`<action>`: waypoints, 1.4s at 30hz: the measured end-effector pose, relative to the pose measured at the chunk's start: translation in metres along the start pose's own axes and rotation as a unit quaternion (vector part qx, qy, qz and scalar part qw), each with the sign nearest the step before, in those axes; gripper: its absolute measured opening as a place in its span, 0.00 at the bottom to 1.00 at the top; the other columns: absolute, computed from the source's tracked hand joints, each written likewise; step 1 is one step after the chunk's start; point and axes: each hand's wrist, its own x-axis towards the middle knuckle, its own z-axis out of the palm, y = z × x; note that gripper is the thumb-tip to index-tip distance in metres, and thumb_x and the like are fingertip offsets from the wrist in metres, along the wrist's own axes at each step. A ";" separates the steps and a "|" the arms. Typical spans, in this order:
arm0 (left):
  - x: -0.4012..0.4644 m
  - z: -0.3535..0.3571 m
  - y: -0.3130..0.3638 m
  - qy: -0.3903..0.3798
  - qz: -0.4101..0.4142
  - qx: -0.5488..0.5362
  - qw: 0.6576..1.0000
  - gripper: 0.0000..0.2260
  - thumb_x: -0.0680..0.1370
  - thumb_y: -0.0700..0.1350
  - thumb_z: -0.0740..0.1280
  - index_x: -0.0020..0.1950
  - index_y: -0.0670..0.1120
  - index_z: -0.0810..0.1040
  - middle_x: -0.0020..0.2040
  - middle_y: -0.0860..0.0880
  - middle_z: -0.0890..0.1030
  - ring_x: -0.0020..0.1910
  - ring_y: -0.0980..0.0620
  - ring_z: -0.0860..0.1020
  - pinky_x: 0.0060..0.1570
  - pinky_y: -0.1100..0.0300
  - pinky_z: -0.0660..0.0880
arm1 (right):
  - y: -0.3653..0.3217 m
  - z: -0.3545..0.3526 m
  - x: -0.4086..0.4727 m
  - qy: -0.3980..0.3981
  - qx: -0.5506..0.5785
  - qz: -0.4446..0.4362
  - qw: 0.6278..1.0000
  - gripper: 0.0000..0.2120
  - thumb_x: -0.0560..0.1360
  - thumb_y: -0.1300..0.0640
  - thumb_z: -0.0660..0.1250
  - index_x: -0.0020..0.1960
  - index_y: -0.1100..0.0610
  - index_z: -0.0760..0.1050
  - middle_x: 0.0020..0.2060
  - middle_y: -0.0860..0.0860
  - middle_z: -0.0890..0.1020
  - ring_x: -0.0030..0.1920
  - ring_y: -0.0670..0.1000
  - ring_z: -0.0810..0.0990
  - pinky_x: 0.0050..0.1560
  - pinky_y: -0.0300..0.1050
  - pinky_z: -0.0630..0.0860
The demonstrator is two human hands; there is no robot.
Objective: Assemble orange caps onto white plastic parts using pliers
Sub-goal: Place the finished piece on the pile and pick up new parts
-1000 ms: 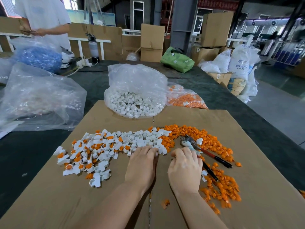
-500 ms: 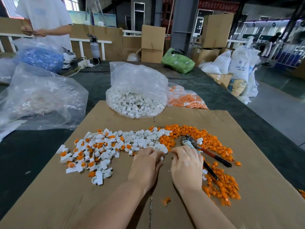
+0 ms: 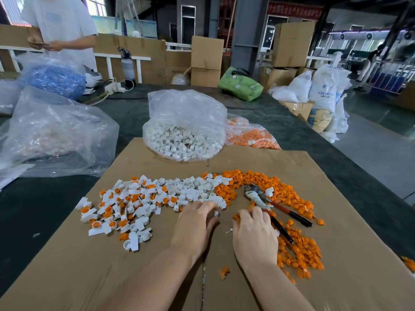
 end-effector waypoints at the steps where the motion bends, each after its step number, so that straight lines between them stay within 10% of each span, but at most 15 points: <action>1: 0.000 0.000 0.000 -0.003 -0.001 -0.002 1.000 0.10 0.78 0.50 0.64 0.59 0.55 0.76 0.53 0.56 0.75 0.51 0.60 0.66 0.49 0.68 0.62 | 0.001 0.001 0.003 -0.005 -0.003 -0.006 1.000 0.13 0.80 0.49 0.55 0.58 0.52 0.72 0.57 0.50 0.72 0.57 0.52 0.69 0.53 0.44 0.67; 20: 0.006 -0.010 -0.002 0.013 -0.115 -0.172 0.978 0.05 0.76 0.50 0.68 0.50 0.59 0.77 0.41 0.67 0.74 0.42 0.71 0.72 0.38 0.79 0.65 | -0.011 0.011 0.022 0.155 0.083 -0.066 0.982 0.09 0.65 0.63 0.78 0.41 0.54 0.81 0.36 0.48 0.81 0.41 0.55 0.79 0.51 0.51 0.59; 35: 0.007 -0.009 -0.005 0.018 -0.131 -0.176 0.975 0.04 0.77 0.47 0.67 0.47 0.57 0.76 0.40 0.64 0.76 0.42 0.66 0.74 0.39 0.79 0.67 | -0.008 0.013 0.020 0.130 0.114 -0.043 0.984 0.07 0.68 0.65 0.74 0.43 0.55 0.83 0.42 0.51 0.81 0.45 0.57 0.79 0.50 0.57 0.69; 42: 0.005 -0.010 -0.002 0.059 -0.164 -0.205 0.963 0.04 0.78 0.44 0.65 0.46 0.53 0.74 0.39 0.60 0.76 0.40 0.64 0.73 0.38 0.79 0.66 | -0.015 0.012 0.018 0.153 0.020 -0.169 0.973 0.08 0.65 0.54 0.77 0.43 0.52 0.83 0.42 0.50 0.81 0.44 0.55 0.79 0.47 0.57 0.73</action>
